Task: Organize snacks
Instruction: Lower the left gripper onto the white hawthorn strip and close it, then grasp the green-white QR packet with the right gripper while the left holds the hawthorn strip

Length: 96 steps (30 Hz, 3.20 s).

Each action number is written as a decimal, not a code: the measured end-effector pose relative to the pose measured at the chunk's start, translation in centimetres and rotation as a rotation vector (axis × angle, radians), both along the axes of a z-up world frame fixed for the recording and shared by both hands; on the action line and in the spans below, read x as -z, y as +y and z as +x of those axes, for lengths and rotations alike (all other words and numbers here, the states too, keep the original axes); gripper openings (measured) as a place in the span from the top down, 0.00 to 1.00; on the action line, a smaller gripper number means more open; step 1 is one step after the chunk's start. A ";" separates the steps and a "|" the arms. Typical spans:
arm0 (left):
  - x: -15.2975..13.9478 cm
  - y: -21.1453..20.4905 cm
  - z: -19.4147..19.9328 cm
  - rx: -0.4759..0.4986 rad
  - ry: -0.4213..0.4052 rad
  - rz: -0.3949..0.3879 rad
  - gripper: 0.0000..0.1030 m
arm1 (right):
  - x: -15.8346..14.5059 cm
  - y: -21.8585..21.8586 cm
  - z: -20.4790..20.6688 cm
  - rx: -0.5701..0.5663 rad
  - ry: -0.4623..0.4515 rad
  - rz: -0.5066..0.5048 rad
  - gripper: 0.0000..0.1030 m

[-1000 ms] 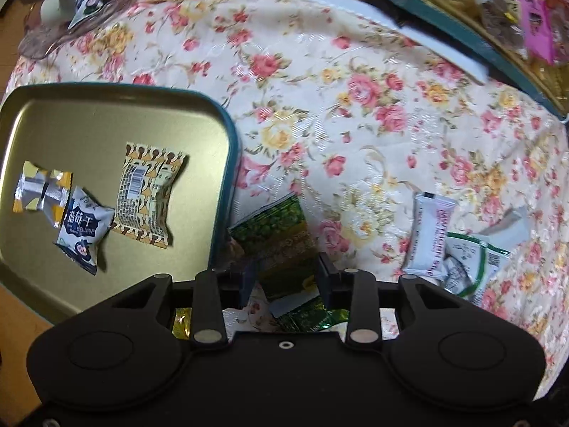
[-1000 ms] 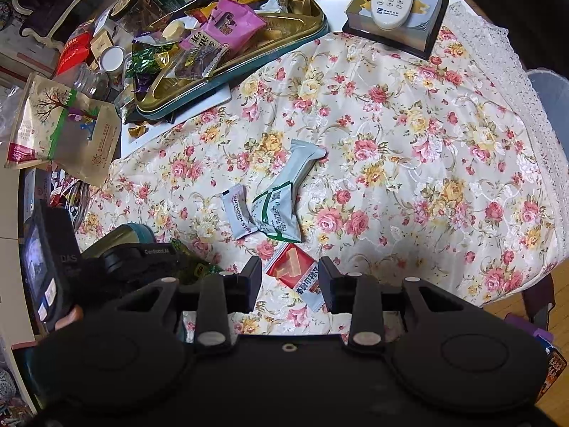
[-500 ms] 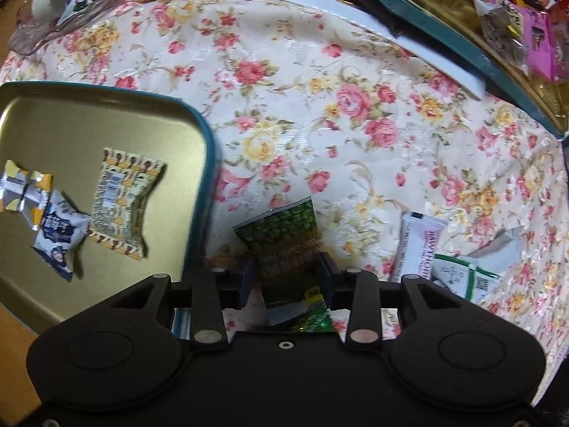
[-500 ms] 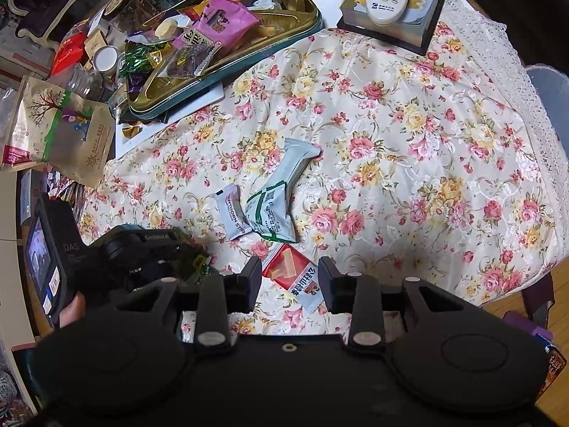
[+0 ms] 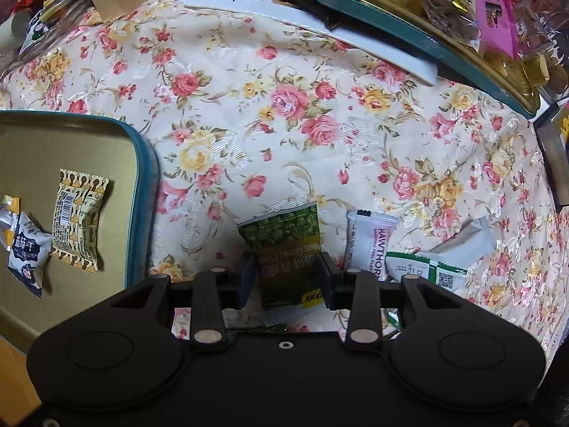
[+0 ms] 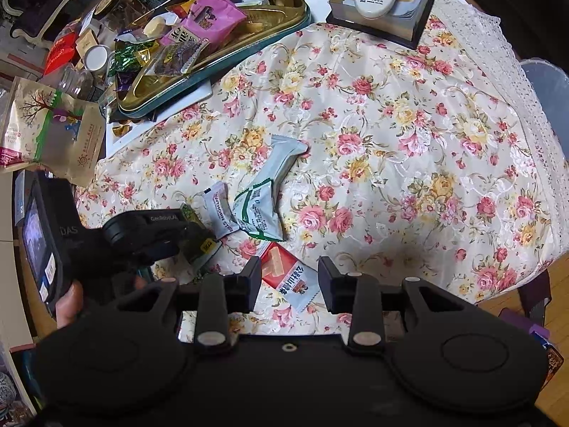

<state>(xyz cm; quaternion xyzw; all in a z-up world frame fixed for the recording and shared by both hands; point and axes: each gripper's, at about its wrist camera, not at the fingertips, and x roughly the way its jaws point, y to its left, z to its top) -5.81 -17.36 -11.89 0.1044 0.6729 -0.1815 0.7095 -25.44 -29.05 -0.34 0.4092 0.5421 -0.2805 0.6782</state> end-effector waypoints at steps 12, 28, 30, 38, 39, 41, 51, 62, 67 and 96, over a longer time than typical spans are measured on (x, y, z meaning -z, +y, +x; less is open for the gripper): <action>-1.3 -1.6 -1.4 -0.004 -0.018 -0.029 1.00 | 0.1 -0.6 -0.9 0.019 0.004 0.005 0.63; -3.9 -0.6 -1.1 -0.008 -0.012 -0.080 0.89 | 0.4 -0.9 0.1 0.027 -0.001 0.016 0.63; -4.5 -0.4 -1.4 -0.001 -0.021 -0.072 0.89 | 0.7 -1.0 0.4 0.044 -0.003 0.017 0.63; -7.0 0.2 -1.2 0.066 -0.072 -0.053 0.89 | 3.2 -0.9 2.6 0.078 0.019 -0.013 0.63; -6.8 0.2 -0.9 0.072 -0.066 -0.061 0.89 | 3.5 -0.9 2.8 0.084 0.015 -0.011 0.63; -6.8 0.3 -0.8 0.085 -0.045 -0.060 0.89 | 4.1 -0.9 3.2 0.092 0.001 0.000 0.62; -7.3 1.3 -0.4 0.122 -0.021 -0.052 0.89 | 6.6 -0.5 5.2 0.110 -0.018 -0.026 0.56; -7.1 0.8 0.6 0.152 -0.008 -0.043 0.89 | 9.7 -0.6 8.0 0.095 0.042 0.009 0.52; -6.6 0.8 0.4 0.167 0.013 -0.039 0.89 | 10.0 0.3 9.0 0.046 0.060 -0.010 0.59; -3.4 -3.5 -1.7 0.135 0.074 -0.119 0.89 | 1.4 -3.6 1.3 0.163 -0.015 -0.016 0.68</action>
